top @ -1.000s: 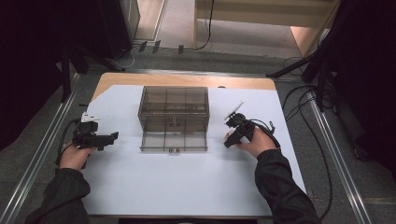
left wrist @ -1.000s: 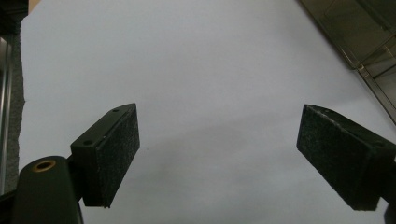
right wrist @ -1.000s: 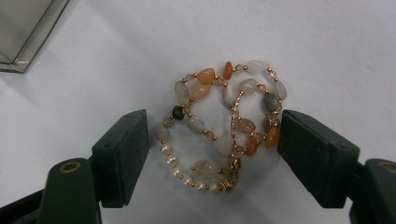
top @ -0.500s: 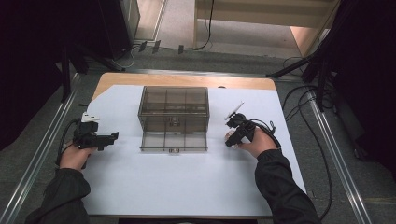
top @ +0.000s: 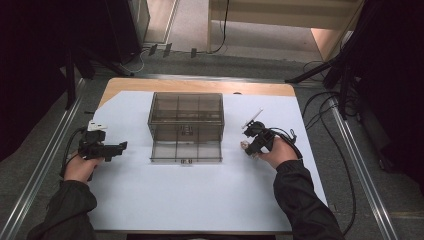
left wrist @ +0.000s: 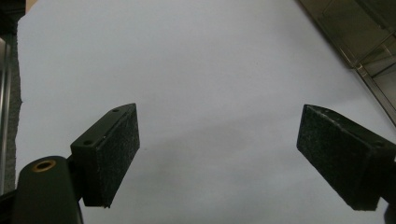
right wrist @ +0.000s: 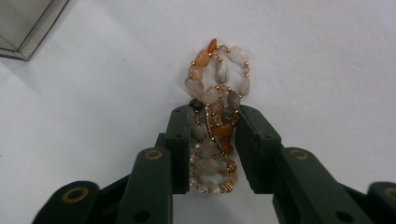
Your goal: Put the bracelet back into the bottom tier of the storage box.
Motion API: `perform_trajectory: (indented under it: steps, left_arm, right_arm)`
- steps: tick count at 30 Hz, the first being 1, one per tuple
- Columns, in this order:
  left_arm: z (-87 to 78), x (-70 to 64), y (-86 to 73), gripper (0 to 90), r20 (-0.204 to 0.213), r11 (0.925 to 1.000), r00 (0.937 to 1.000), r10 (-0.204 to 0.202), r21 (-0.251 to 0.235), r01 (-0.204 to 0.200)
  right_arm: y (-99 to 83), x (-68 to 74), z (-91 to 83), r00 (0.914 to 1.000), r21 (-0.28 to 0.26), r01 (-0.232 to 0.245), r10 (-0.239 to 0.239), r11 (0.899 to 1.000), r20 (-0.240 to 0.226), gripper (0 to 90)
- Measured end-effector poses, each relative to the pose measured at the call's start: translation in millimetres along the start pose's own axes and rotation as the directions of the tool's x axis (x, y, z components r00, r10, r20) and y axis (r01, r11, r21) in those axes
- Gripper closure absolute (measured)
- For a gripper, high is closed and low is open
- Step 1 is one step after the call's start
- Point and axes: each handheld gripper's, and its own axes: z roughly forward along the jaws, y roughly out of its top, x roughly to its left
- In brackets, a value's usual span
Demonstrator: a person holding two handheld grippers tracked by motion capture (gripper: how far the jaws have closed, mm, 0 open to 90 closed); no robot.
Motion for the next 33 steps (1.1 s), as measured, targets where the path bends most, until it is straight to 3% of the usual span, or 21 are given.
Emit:
perform_trajectory:
  steps: [4,11,14,21,33]
  left_arm:
    - [0.0,-0.1,0.0,14.3,-0.001,1.0,1.0,0.001,0.0,-0.001]
    - [-0.5,0.0,0.4,14.3,-0.001,1.0,1.0,0.001,-0.005,-0.001]
    - [-0.5,0.6,0.2,14.3,-0.002,0.9999,1.0,-0.004,-0.01,0.004]
    - [-0.5,0.8,0.2,14.3,-0.003,0.9999,1.0,-0.004,-0.011,0.004]
    - [-0.7,1.1,0.5,14.3,-0.004,0.9999,1.0,-0.006,-0.01,0.006]
  right_arm:
    - [0.2,-0.6,-0.3,1.0,0.002,0.005,-0.005,1.0,-0.002,78.5]
    - [1.3,-1.1,-0.7,1.0,0.01,0.001,0.0,1.0,-0.007,79.9]
    - [1.6,-5.4,-4.7,0.9986,-0.019,-0.035,0.034,0.999,-0.04,86.4]
    - [0.6,-7.5,-7.2,0.9982,-0.024,-0.045,0.044,0.999,-0.04,86.6]
    - [-1.8,-11.7,-29.3,0.9973,-0.114,-0.054,0.047,0.992,-0.057,86.7]
